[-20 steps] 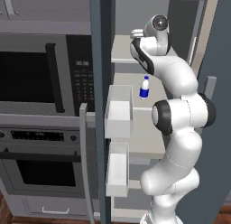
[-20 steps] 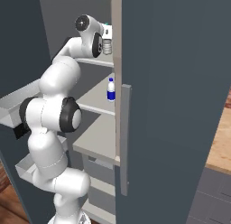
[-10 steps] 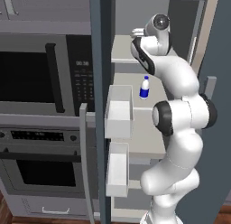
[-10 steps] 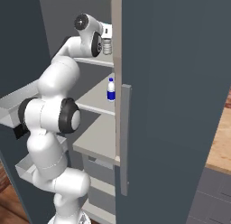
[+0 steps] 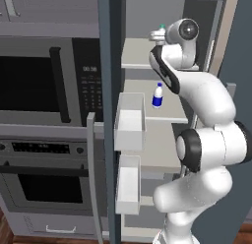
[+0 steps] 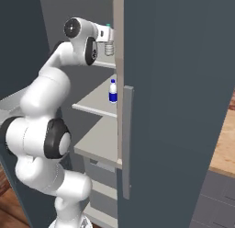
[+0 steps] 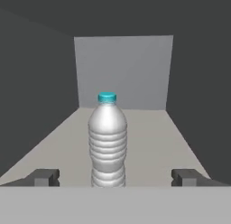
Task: Take the bottled waters from the counter and place them in the freezer to freeze. Close the freezer door after placing the bottles.
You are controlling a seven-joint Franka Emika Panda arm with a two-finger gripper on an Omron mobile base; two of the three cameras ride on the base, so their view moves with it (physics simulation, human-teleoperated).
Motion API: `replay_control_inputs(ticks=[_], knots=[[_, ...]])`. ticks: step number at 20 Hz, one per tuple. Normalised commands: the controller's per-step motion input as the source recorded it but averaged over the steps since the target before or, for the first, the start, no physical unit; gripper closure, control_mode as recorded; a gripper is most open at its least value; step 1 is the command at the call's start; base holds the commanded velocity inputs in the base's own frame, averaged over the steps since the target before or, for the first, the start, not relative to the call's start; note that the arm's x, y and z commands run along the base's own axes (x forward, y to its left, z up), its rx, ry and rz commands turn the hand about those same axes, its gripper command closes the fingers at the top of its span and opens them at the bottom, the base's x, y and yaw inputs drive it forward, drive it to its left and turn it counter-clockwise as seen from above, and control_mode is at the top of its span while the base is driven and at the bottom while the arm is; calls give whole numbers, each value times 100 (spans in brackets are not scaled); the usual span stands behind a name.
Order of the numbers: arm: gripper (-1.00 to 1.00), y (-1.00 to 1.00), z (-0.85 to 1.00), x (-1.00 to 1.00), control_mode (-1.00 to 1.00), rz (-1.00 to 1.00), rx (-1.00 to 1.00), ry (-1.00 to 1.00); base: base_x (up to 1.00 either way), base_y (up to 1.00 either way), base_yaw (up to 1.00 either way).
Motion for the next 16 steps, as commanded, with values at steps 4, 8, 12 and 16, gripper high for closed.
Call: replay_control_inputs(ticks=[4, 8, 12, 16], knots=[[-100, 0, 54, -100, -100, 0, 3, 0, 0, 0, 0], [-100, 5, 23, -100, -100, 0, 2, 0, 0, 0, 0], [-100, 11, -6, -100, -100, 0, 0, 0, 0, 0, 0], [-100, 8, -5, -100, -100, 0, 0, 0, 0, 0, 0]])
